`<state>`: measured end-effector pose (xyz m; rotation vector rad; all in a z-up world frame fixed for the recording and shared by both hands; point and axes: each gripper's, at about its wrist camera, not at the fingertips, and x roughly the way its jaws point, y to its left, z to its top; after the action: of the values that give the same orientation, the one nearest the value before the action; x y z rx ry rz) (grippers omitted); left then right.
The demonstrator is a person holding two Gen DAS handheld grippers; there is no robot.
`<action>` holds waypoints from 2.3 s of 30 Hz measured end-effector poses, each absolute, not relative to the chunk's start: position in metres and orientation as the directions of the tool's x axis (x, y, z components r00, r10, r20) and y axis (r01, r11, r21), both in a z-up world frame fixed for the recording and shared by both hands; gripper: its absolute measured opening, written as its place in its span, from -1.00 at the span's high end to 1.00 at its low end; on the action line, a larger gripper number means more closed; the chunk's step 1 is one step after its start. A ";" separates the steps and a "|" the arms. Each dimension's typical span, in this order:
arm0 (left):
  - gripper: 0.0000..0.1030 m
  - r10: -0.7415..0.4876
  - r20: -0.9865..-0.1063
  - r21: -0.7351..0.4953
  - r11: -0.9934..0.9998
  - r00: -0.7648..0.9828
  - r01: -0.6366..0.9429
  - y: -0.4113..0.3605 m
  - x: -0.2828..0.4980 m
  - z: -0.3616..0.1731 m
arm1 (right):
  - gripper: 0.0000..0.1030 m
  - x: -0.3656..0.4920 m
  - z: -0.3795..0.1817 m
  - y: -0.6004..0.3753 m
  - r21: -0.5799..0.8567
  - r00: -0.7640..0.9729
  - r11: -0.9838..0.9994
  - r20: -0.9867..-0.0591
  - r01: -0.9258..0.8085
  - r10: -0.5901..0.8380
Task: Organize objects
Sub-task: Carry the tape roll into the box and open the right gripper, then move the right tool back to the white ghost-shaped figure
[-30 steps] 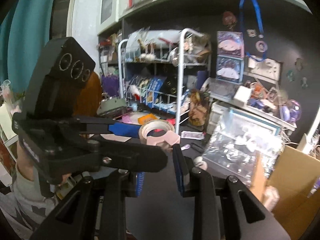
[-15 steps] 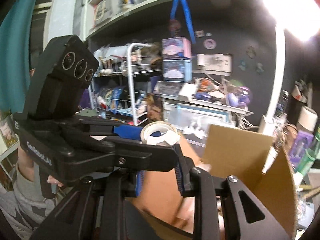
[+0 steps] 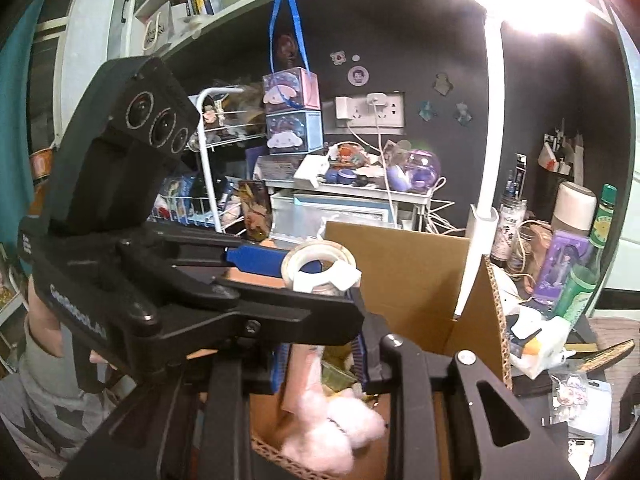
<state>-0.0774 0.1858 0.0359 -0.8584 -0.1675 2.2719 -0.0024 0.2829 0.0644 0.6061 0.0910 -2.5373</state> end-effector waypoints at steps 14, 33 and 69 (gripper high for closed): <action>-0.52 0.649 -0.495 -0.347 -0.758 -0.579 -0.553 0.160 -0.066 0.045 | 0.22 -0.004 0.068 0.275 0.039 -0.765 -0.865 -0.449 0.500 -0.462; -0.62 0.402 -0.414 -0.352 -0.898 -0.816 -0.264 -0.034 0.017 0.023 | 0.19 0.022 0.085 0.134 -0.032 -0.650 -0.725 -0.470 0.688 -0.597; -0.63 0.382 -0.569 -0.479 -0.874 -0.728 -0.084 -0.127 -0.013 -0.096 | 0.00 -0.153 -0.079 0.039 0.054 -0.526 -0.872 -0.779 0.486 -0.341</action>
<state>-0.0130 -0.1271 -0.0960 -1.0050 -0.6272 2.6288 -0.1529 0.0388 -0.0789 1.1642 0.2338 -2.3819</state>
